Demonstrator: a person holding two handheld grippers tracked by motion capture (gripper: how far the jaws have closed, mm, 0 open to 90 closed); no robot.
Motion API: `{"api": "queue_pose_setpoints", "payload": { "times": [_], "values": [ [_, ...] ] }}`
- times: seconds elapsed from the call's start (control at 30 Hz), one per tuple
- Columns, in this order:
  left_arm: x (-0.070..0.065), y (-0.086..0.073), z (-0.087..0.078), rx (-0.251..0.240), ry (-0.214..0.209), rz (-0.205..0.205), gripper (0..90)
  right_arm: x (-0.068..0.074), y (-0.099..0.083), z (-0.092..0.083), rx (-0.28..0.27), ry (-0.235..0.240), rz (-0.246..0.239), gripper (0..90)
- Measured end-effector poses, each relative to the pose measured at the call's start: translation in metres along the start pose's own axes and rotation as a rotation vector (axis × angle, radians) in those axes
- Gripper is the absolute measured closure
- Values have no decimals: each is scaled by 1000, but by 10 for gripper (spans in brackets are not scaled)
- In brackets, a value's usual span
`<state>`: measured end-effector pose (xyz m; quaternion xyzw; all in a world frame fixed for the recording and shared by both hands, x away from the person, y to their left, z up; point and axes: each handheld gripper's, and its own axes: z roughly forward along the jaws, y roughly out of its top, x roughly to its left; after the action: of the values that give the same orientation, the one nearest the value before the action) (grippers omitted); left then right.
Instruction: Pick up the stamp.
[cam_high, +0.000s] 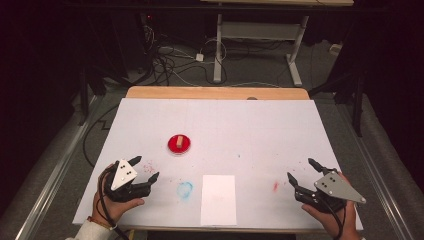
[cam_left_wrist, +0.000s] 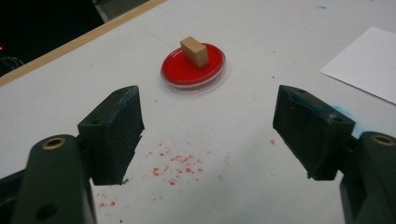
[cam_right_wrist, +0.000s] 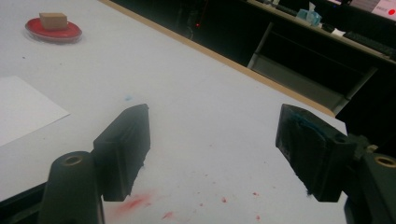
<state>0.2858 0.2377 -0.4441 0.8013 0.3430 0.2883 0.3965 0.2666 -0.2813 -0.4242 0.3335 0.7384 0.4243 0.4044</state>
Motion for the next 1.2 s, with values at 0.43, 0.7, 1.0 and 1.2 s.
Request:
{"api": "queue_pose_setpoints", "payload": {
  "times": [0.43,0.7,1.0,1.2],
  "values": [
    [-1,10,8,33,-22,-14,241,2,5,4,-4,16,-2,273],
    [-1,28,18,80,-8,-19,251,2,5,8,-4,15,-5,275],
    [3,52,38,131,-14,-34,265,3,5,12,7,10,-10,275],
    [4,63,60,168,-20,-35,265,3,4,12,8,2,-18,279]
  ]
}}
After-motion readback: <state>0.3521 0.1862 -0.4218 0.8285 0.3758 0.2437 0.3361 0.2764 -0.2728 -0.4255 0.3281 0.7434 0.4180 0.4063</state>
